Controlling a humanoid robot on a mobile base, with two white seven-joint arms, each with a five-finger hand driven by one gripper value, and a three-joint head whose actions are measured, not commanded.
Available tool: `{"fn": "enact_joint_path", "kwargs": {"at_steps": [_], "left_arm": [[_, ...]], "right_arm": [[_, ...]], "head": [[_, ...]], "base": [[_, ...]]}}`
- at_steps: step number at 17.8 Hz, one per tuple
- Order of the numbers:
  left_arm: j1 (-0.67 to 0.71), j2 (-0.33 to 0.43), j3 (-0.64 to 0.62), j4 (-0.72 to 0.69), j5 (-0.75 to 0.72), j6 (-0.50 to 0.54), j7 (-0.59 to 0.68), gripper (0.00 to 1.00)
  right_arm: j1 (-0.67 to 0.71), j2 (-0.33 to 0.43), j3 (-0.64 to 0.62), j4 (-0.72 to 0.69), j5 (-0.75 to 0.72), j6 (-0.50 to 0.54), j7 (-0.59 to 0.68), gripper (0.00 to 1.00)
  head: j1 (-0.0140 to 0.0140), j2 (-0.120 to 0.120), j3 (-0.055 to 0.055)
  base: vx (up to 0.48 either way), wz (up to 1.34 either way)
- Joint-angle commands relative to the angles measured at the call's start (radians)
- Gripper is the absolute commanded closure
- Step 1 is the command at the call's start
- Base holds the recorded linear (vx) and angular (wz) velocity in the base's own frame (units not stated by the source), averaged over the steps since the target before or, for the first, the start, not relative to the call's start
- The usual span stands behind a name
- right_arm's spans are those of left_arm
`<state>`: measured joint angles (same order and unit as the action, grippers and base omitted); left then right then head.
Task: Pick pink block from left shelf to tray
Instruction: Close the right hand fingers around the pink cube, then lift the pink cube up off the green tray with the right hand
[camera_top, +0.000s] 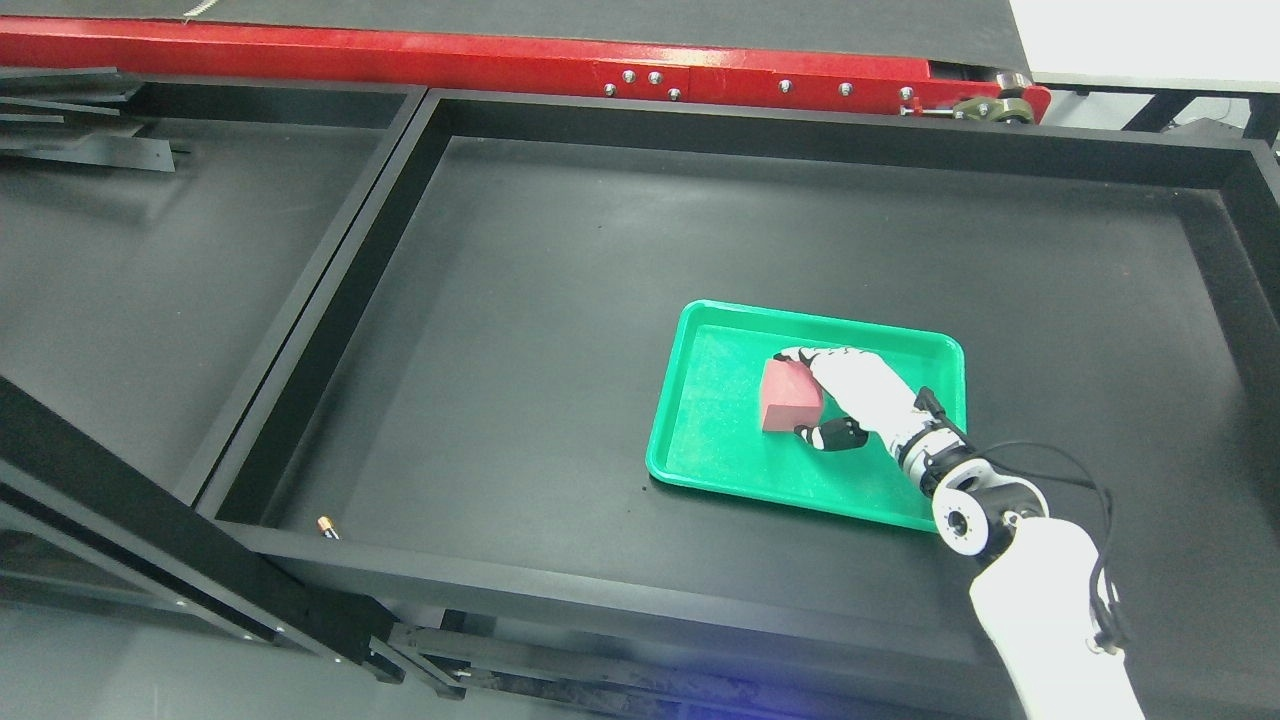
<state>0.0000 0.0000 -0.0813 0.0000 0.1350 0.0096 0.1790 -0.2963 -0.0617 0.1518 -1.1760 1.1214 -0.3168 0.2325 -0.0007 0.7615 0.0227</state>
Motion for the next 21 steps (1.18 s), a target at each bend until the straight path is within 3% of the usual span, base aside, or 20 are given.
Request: {"fn": "enact_joint_path", "kwargs": {"at_steps": [1, 4, 7, 14, 21], "left_arm": [[-0.029, 0.017, 0.0, -0.017, 0.0, 0.0, 0.0, 0.0], [-0.029, 0.017, 0.0, -0.017, 0.0, 0.0, 0.0, 0.0], [-0.029, 0.017, 0.0, -0.017, 0.0, 0.0, 0.0, 0.0], [-0.029, 0.017, 0.0, -0.017, 0.0, 0.0, 0.0, 0.0], [-0.029, 0.017, 0.0, -0.017, 0.0, 0.0, 0.0, 0.0]], "right_arm": [[-0.126, 0.003, 0.002, 0.025, 0.037, -0.002, -0.024, 0.57], [-0.118, 0.002, 0.002, 0.029, 0.038, -0.025, -0.071, 0.9], [-0.11, 0.0, -0.001, 0.018, 0.038, -0.03, -0.2, 1.0], [-0.051, -0.049, -0.089, -0.169, -0.069, -0.019, -0.445, 0.99], [0.066, -0.055, -0.155, -0.26, -0.212, -0.019, -0.475, 0.98]], "head": [[0.0, 0.0, 0.0], [0.0, 0.0, 0.0], [0.0, 0.0, 0.0], [0.0, 0.0, 0.0], [0.0, 0.0, 0.0]], "base": [[0.0, 0.0], [0.0, 0.0], [0.0, 0.0], [0.0, 0.0], [-0.009, 0.03]]}}
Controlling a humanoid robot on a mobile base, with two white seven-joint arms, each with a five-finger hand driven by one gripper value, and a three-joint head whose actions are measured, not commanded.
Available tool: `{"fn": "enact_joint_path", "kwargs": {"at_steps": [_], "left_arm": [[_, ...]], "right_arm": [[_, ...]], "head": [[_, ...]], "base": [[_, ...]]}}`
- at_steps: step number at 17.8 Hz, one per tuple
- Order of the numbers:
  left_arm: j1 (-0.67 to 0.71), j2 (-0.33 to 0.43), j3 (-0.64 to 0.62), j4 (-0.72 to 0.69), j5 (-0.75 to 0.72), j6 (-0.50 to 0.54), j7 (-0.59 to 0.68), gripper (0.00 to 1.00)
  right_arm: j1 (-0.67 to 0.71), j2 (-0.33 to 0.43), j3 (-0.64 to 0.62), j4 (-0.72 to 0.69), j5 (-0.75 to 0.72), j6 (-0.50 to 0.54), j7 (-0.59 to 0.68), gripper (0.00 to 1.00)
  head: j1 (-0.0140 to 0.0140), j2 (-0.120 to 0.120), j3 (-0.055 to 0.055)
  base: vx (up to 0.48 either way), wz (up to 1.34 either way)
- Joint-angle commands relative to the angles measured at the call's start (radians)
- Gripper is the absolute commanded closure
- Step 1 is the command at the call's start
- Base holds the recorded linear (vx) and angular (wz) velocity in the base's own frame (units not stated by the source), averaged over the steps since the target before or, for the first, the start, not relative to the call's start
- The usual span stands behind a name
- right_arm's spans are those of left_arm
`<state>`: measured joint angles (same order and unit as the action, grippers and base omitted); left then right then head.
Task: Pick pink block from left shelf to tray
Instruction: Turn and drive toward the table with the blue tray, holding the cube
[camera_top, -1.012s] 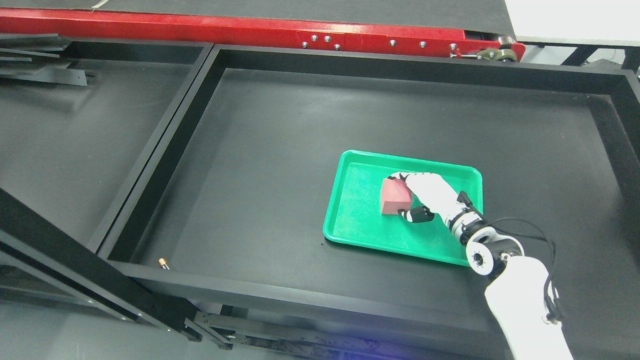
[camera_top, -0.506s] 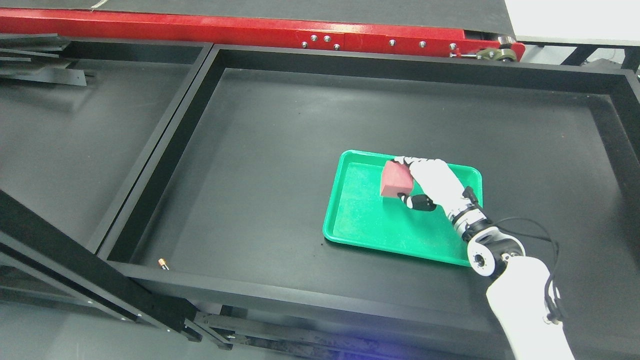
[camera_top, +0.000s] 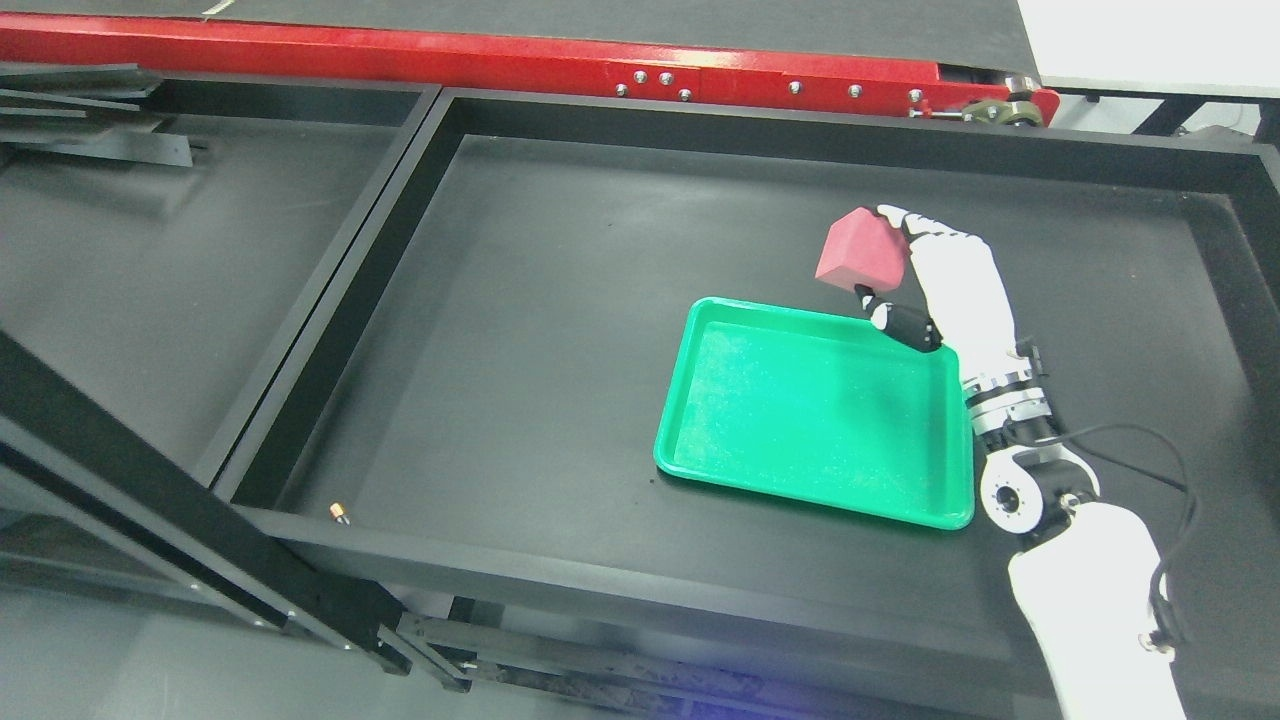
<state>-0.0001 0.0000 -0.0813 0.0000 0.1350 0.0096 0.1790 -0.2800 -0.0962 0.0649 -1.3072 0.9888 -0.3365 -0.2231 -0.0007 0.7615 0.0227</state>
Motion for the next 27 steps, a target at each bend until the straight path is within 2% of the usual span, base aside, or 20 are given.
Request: {"fn": "enact_joint_path", "kwargs": {"at_steps": [1, 13, 27], "left_arm": [[-0.031, 0.017, 0.0, -0.017, 0.0, 0.0, 0.0, 0.0], [-0.029, 0.017, 0.0, -0.017, 0.0, 0.0, 0.0, 0.0], [-0.029, 0.017, 0.0, -0.017, 0.0, 0.0, 0.0, 0.0]], "right_arm": [[0.068, -0.017, -0.068, -0.139, -0.087, -0.001, -0.019, 0.97], [0.185, 0.0, -0.068, -0.195, -0.15, -0.006, -0.018, 0.97], [0.185, 0.026, -0.065, -0.193, -0.15, -0.009, -0.018, 0.97]], "head": [[0.0, 0.0, 0.0], [0.0, 0.0, 0.0], [0.0, 0.0, 0.0]], "base": [[-0.045, 0.08], [-0.118, 0.36], [-0.196, 0.74]]}}
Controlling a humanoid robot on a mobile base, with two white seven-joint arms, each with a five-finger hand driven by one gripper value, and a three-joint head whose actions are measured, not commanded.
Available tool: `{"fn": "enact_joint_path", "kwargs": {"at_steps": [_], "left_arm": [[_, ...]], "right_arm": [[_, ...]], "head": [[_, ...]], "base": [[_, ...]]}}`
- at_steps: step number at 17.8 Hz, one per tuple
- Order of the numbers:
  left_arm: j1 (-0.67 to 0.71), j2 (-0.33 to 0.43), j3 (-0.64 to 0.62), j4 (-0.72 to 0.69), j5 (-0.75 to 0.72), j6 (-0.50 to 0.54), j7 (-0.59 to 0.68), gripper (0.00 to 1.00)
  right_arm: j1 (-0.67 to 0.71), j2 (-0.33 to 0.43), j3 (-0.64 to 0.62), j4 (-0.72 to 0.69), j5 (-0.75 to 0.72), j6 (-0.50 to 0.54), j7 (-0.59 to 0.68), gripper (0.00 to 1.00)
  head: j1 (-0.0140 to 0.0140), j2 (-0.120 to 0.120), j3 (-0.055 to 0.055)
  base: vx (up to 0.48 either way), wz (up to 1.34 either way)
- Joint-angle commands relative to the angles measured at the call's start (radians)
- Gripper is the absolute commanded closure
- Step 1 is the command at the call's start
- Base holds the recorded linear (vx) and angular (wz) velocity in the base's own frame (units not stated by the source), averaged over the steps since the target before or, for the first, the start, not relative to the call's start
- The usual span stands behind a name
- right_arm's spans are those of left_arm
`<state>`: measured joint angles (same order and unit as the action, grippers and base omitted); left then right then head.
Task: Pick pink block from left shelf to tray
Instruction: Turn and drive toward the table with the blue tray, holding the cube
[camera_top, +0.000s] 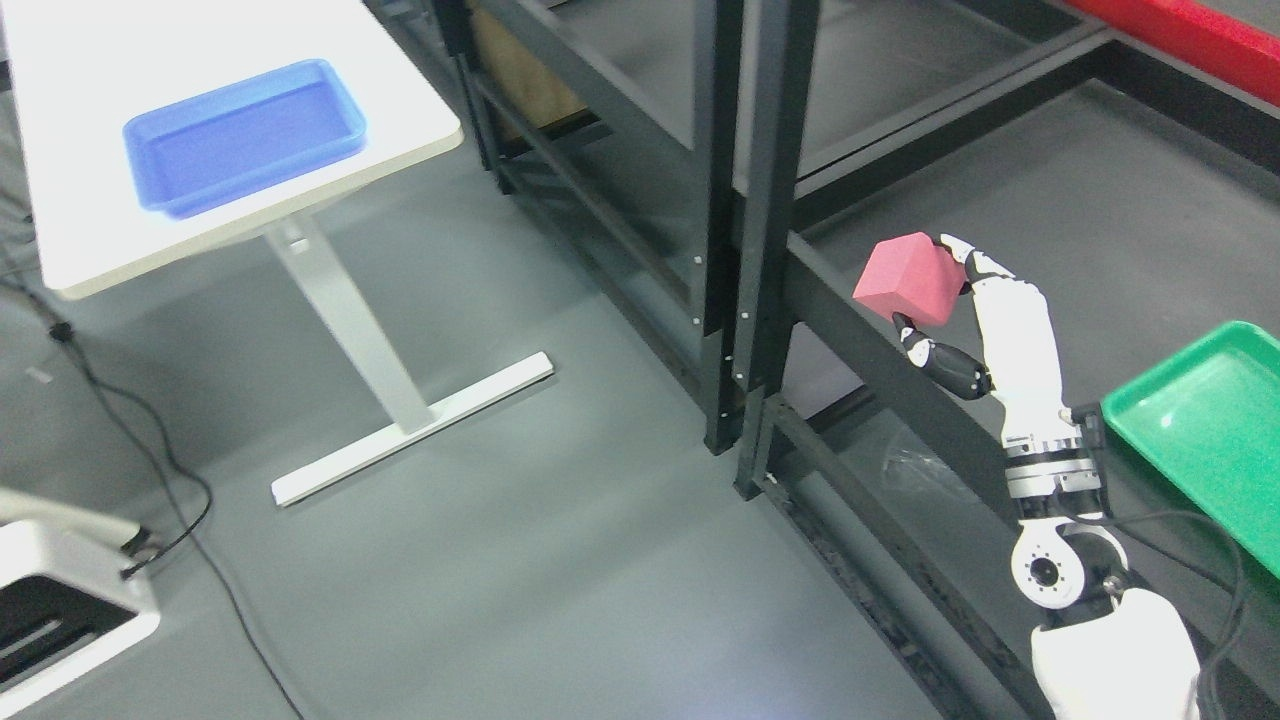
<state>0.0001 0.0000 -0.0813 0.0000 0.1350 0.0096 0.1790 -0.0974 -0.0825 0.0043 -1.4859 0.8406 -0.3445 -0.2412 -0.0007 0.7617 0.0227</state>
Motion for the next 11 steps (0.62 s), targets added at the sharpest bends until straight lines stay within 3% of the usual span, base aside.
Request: {"fn": "enact_joint_path", "kwargs": {"at_steps": [1, 11], "left_arm": [[-0.031, 0.017, 0.0, -0.017, 0.0, 0.0, 0.0, 0.0], [-0.029, 0.017, 0.0, -0.017, 0.0, 0.0, 0.0, 0.0]], "right_arm": [[0.002, 0.012, -0.003, -0.016, -0.002, -0.001, 0.0, 0.97], [0.001, 0.012, -0.003, -0.014, -0.002, -0.001, 0.0, 0.97]], "head": [[0.0, 0.0, 0.0], [0.0, 0.0, 0.0]], "base": [[-0.197, 0.82], [-0.118, 0.67]]}}
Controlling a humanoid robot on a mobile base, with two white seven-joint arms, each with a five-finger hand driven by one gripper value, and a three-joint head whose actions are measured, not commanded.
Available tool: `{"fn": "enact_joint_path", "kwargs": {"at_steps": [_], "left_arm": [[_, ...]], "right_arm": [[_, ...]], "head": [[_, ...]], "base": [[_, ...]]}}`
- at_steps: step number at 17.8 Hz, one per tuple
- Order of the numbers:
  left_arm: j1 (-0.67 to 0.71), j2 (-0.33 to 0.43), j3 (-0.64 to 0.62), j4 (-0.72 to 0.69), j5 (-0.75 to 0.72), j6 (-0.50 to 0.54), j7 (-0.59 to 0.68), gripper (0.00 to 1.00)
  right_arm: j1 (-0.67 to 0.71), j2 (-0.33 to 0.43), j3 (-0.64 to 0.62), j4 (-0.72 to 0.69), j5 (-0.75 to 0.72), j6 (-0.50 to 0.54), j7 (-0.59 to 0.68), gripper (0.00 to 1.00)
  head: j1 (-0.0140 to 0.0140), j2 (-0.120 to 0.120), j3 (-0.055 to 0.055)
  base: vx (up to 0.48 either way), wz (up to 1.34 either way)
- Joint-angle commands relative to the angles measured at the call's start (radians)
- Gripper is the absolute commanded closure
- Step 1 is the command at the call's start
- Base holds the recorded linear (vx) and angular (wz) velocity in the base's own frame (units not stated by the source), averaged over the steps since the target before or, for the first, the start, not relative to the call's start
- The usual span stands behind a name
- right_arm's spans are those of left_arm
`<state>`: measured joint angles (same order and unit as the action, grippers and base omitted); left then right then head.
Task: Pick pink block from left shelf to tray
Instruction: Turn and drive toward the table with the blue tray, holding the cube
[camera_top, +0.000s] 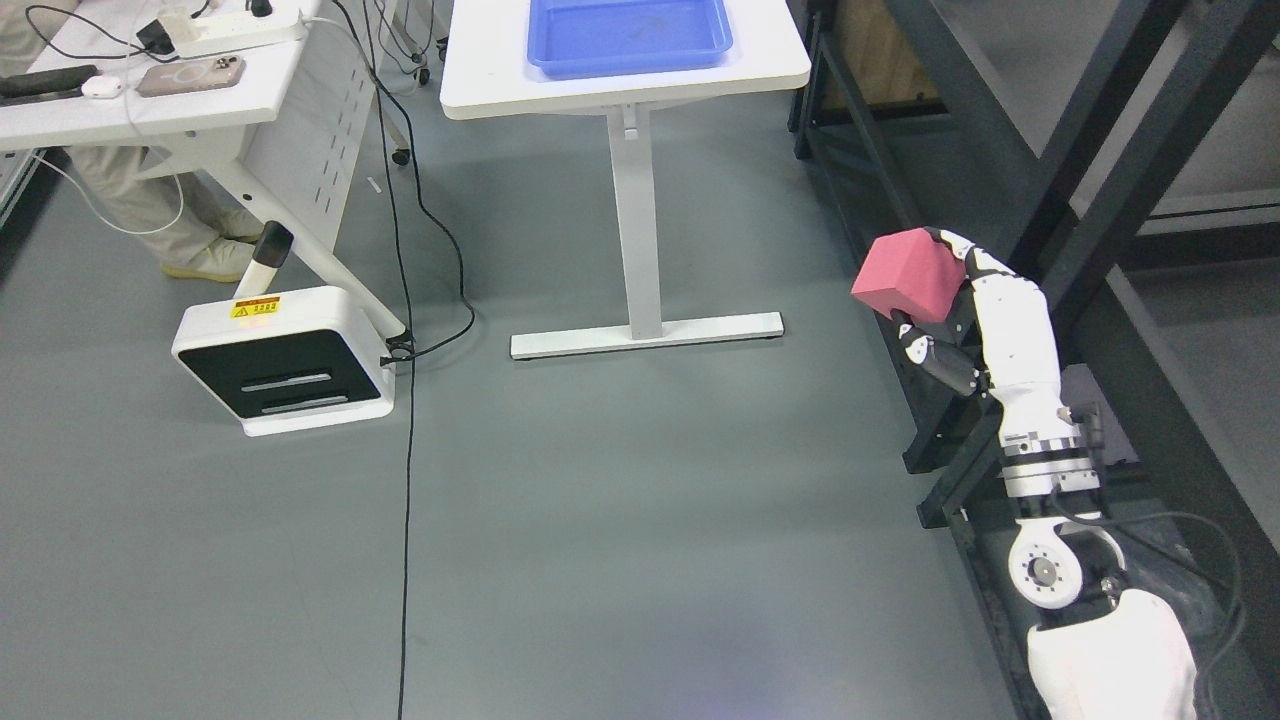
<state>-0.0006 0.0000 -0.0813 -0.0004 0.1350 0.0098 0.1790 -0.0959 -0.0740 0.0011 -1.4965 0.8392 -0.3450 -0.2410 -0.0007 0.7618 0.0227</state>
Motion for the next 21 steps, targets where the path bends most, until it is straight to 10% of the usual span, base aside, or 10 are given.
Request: {"fn": "enact_joint_path", "kwargs": {"at_steps": [1, 21], "left_arm": [[-0.029, 0.017, 0.0, -0.017, 0.0, -0.001, 0.0, 0.0], [-0.029, 0.017, 0.0, -0.017, 0.0, -0.001, 0.0, 0.0]], "right_arm": [[-0.001, 0.003, 0.0, -0.004, 0.0, 0.0, 0.0, 0.97], [-0.099, -0.015, 0.085, 0.005, 0.02, -0.025, 0.086, 0.96]], "head": [[0.0, 0.0, 0.0], [0.0, 0.0, 0.0]], "base": [[-0.023, 0.23], [0.162, 0.12]]}}
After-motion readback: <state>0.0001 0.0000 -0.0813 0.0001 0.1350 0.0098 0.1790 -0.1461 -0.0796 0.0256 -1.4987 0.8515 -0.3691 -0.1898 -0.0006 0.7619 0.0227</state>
